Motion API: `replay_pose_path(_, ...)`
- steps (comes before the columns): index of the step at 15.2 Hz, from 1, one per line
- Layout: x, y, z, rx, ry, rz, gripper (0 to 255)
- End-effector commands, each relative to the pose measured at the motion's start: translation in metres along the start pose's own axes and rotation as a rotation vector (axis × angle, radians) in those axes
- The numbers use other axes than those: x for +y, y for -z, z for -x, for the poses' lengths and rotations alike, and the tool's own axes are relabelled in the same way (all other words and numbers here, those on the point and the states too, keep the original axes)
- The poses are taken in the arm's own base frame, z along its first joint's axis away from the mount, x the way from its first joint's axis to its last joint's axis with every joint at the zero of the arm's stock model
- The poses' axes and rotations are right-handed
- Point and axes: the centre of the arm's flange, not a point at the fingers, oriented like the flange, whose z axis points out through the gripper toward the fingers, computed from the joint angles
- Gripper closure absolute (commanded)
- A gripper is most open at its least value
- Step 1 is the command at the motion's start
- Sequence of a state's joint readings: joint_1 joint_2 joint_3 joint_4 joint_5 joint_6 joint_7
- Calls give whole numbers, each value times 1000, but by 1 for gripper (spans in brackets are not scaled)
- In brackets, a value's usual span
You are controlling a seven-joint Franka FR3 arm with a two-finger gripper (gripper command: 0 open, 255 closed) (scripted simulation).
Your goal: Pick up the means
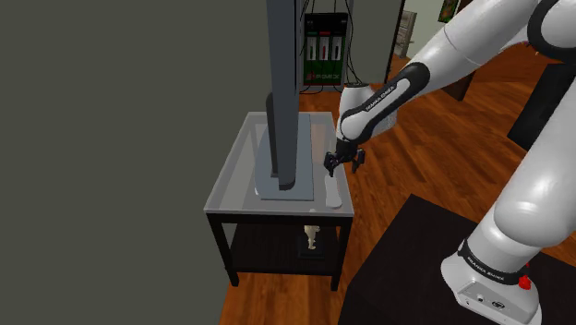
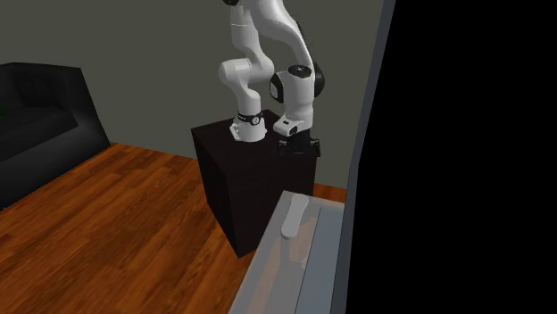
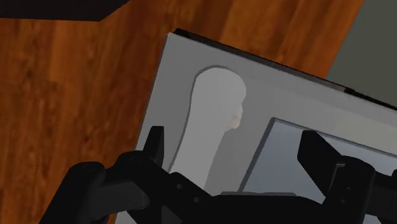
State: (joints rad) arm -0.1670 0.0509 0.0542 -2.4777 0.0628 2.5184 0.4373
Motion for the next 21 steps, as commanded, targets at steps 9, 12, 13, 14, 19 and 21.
replay_pose_path(9, 9, -108, -79, 21, -181, 9, 0)
replay_pose_path(12, 10, -124, -86, 23, -199, 10, 0)
replay_pose_path(13, 11, -129, -87, 23, -199, 10, 0)
replay_pose_path(14, 11, -134, -87, 23, -199, 10, 0)
replay_pose_path(19, 12, -158, -87, 23, -199, 10, 0)
replay_pose_path(21, 12, -158, -88, 23, -199, 10, 255)
